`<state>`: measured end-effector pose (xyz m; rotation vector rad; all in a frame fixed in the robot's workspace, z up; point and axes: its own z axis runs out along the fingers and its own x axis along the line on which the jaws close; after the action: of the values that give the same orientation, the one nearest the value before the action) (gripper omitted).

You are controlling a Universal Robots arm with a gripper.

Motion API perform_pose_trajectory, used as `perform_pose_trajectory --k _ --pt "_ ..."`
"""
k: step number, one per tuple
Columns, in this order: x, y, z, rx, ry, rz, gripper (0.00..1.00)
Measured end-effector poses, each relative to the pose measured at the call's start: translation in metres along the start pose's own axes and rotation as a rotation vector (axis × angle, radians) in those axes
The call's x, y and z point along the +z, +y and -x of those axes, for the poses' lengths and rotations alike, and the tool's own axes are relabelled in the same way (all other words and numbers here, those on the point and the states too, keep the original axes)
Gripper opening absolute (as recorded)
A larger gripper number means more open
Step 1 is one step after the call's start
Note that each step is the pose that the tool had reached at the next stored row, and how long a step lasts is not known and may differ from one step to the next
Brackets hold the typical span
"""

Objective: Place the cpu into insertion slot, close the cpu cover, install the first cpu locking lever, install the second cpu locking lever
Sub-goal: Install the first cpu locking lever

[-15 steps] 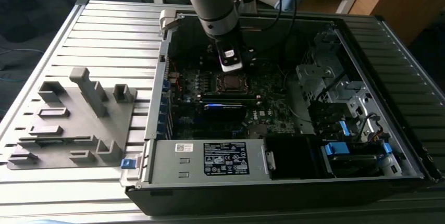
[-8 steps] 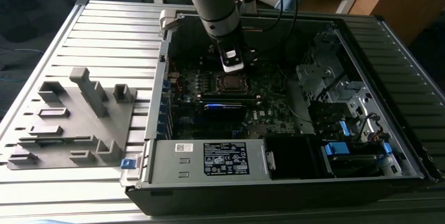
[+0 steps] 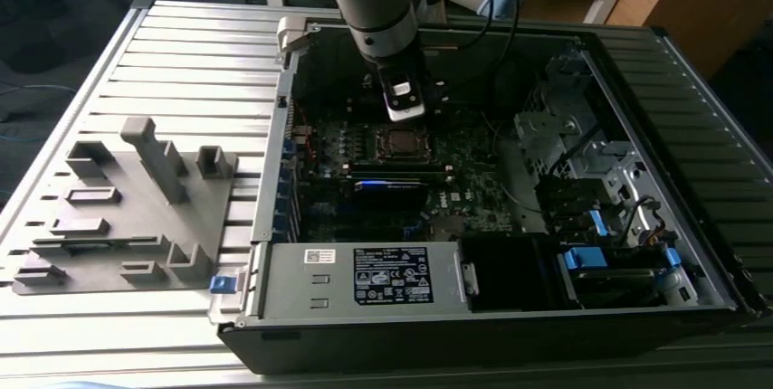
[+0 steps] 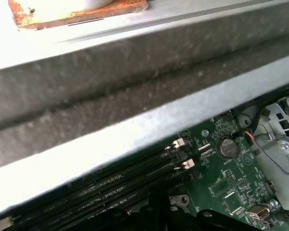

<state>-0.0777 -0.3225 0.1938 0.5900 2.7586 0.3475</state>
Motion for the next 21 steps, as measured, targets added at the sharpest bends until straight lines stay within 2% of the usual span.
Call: perform_pose_trajectory --k 2,5,8,12,21 --pt "0.0 0.0 0.0 -0.001 -0.0009 -0.002 0.11" --pt "-0.0001 0.0 0.0 -0.007 -0.0075 -0.0187 0.11" --pt "0.0007 -0.0002 -0.0002 -0.008 -0.0095 -0.0184 0.11" --pt "0.0032 -0.0012 -0.0008 -0.009 -0.0173 -0.0147 0.11" --pt "0.0059 -0.0024 -0.0013 -0.01 -0.0233 -0.0115 0.11"
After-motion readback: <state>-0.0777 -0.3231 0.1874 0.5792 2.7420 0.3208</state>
